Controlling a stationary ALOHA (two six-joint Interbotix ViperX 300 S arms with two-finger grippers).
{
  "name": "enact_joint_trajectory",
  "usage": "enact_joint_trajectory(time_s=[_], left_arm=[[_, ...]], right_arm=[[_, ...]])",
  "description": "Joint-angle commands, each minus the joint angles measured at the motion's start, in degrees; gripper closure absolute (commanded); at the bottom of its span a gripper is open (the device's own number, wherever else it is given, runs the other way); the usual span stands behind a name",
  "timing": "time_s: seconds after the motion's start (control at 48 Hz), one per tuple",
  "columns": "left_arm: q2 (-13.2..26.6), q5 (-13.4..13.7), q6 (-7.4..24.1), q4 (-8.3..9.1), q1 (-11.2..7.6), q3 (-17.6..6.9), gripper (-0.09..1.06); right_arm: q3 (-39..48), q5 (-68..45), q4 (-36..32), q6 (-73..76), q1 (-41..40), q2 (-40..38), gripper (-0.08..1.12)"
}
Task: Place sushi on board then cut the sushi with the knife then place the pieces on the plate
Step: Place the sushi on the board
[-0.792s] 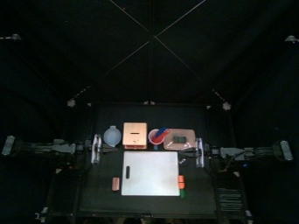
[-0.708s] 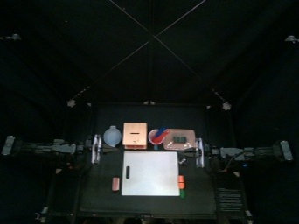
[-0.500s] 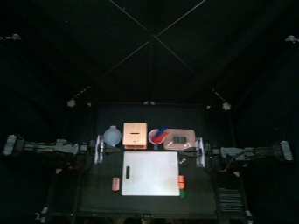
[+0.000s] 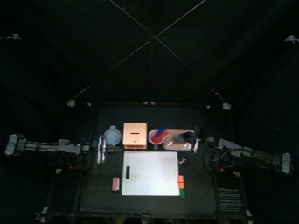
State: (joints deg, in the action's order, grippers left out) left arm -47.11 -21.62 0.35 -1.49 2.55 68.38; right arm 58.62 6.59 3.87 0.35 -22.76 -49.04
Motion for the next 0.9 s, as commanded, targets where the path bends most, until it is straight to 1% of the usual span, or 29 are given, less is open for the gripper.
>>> enact_joint_trajectory(time_s=[0.021, 0.125, 0.271, 0.354, 0.5, 0.646, 0.812, 0.896], left_arm=[[0.2, -0.6, 0.1, 0.35, 0.97, -0.5, 0.99], [0.3, -0.6, 0.0, 0.53, 1.41, -0.4, 0.99], [0.3, -0.6, 0.0, 0.44, 1.58, -0.1, 0.99], [0.3, -0.6, 0.0, 0.53, 1.58, 0.0, 0.99], [0.3, -0.6, 0.0, 0.44, 1.76, 0.2, 0.99], [0.3, -0.6, 0.0, 0.35, 1.76, 0.7, 0.99], [0.3, -0.6, 0.0, 0.44, 2.29, 0.9, 0.99], [0.3, -0.6, 0.0, 0.44, 2.46, 0.9, 0.99]], right_arm=[[-2.6, 3.6, -0.7, -0.1, -2.2, 2.8, 1.01], [-2.5, 6.7, -1.2, -0.6, -4.3, 5.8, 0.98], [-2.6, 11.3, -4.0, -0.9, -5.4, 11.7, 0.85], [-2.9, 12.3, -5.5, -0.9, -5.0, 14.9, 0.76], [-3.5, 12.5, -8.2, -1.1, -4.6, 19.0, 0.55], [-3.4, 12.7, -10.4, -1.1, -3.5, 20.0, 0.37], [-3.2, 12.9, -10.2, -1.1, -3.1, 20.4, 0.14], [-3.1, 13.7, -10.5, -1.1, -3.6, 21.2, 0.06]])
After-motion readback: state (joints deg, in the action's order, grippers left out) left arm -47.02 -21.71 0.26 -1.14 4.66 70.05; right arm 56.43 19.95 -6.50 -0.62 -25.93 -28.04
